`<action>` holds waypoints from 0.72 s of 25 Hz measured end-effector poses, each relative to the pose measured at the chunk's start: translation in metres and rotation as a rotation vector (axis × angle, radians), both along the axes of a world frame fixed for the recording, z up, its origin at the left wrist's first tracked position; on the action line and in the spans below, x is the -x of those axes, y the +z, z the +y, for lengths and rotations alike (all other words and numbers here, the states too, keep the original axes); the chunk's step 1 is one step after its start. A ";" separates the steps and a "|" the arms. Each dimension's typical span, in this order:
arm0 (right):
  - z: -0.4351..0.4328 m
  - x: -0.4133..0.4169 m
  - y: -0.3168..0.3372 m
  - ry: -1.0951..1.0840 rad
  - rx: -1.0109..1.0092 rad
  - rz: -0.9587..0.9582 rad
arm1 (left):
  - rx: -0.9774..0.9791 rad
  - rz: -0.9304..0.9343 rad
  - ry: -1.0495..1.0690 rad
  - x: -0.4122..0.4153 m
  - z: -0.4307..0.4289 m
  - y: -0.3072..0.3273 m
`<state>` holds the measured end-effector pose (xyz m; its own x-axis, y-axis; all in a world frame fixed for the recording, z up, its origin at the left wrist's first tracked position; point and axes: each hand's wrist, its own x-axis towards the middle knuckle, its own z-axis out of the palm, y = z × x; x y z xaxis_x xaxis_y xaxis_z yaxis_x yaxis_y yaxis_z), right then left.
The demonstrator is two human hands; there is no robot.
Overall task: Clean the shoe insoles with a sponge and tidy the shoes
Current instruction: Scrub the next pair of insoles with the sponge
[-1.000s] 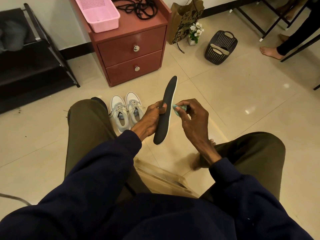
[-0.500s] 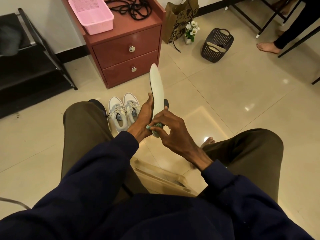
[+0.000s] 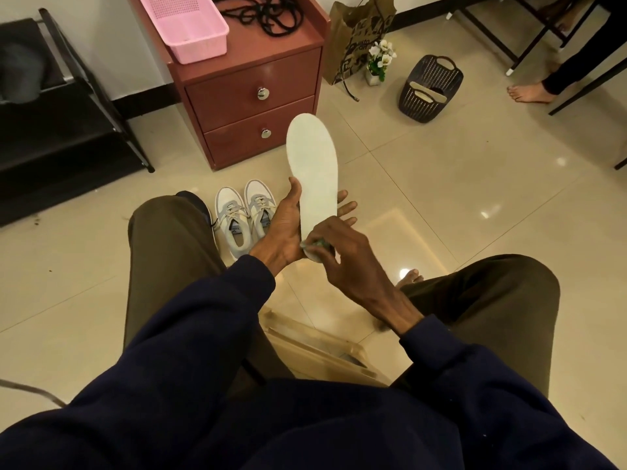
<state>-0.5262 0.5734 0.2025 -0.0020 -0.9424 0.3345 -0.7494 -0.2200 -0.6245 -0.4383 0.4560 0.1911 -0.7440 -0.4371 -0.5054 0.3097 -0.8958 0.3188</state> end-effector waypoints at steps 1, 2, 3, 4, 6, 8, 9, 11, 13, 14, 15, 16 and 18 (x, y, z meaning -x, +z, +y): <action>0.002 -0.005 -0.001 0.098 -0.008 0.056 | -0.024 0.016 0.047 -0.001 -0.002 0.001; 0.001 -0.004 -0.002 0.141 0.000 0.113 | -0.043 0.043 0.082 -0.002 -0.004 0.004; -0.002 0.000 -0.002 0.121 0.025 0.156 | -0.048 0.060 0.106 -0.003 -0.006 0.005; -0.004 0.006 -0.002 0.051 0.056 0.170 | -0.046 0.067 0.115 -0.004 -0.006 0.007; -0.004 0.014 -0.002 -0.116 0.081 0.120 | -0.060 0.076 0.101 -0.005 -0.007 0.006; -0.002 0.016 -0.003 -0.200 0.089 0.088 | -0.070 0.097 0.093 -0.005 -0.006 0.005; -0.001 0.015 -0.004 -0.236 0.093 0.086 | -0.077 0.112 0.096 -0.004 -0.006 0.005; -0.002 0.012 -0.005 -0.326 0.095 0.046 | -0.094 0.134 0.094 -0.003 -0.008 0.002; 0.001 0.006 -0.004 -0.288 0.098 0.006 | -0.100 0.129 0.103 -0.004 -0.008 -0.001; 0.004 0.002 -0.005 -0.197 0.096 0.030 | -0.098 0.124 0.102 -0.004 -0.007 -0.002; 0.006 -0.001 -0.005 -0.105 0.092 0.090 | -0.091 0.116 0.098 -0.004 -0.007 -0.004; 0.006 -0.003 -0.005 -0.052 0.094 0.166 | -0.084 0.101 0.095 -0.003 -0.008 -0.005; 0.000 0.007 -0.005 -0.099 0.115 0.236 | -0.058 0.065 0.071 -0.003 -0.010 -0.010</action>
<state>-0.5333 0.5732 0.1971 -0.0013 -0.8971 0.4418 -0.8923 -0.1984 -0.4055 -0.4353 0.4455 0.1807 -0.7444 -0.4614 -0.4827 0.3913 -0.8872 0.2446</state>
